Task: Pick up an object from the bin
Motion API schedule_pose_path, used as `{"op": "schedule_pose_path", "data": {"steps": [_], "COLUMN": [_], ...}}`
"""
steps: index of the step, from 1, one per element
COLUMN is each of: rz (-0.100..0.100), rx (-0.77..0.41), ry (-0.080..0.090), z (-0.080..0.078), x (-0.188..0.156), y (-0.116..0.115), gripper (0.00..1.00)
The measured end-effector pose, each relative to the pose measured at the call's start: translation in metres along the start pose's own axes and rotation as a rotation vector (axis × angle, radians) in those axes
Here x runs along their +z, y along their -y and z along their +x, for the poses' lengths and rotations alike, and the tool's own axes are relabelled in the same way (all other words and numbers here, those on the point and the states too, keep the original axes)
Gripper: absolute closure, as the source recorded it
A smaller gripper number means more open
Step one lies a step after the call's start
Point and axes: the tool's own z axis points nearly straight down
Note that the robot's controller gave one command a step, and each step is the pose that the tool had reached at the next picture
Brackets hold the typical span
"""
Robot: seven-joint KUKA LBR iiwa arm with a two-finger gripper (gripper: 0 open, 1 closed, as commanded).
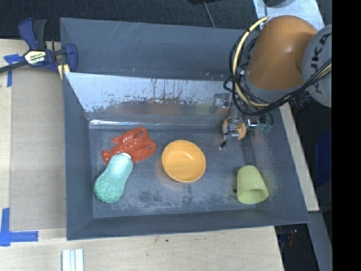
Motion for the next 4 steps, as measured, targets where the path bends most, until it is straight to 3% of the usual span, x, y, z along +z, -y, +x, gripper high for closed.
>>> {"op": "schedule_pose_path", "data": {"steps": [1, 2, 3, 4], "rz": [0.0, 0.0, 0.0, 0.0], "rx": [0.0, 0.209, 0.061, 0.173], "ry": [0.0, -0.002, 0.002, 0.0], "z": [0.0, 0.014, 0.013, 0.064], "x": [0.0, 0.073, 0.078, 0.116], "y": [0.0, -0.02, -0.029, -0.036], "gripper": [0.0, 0.0, 0.0, 0.0]}}
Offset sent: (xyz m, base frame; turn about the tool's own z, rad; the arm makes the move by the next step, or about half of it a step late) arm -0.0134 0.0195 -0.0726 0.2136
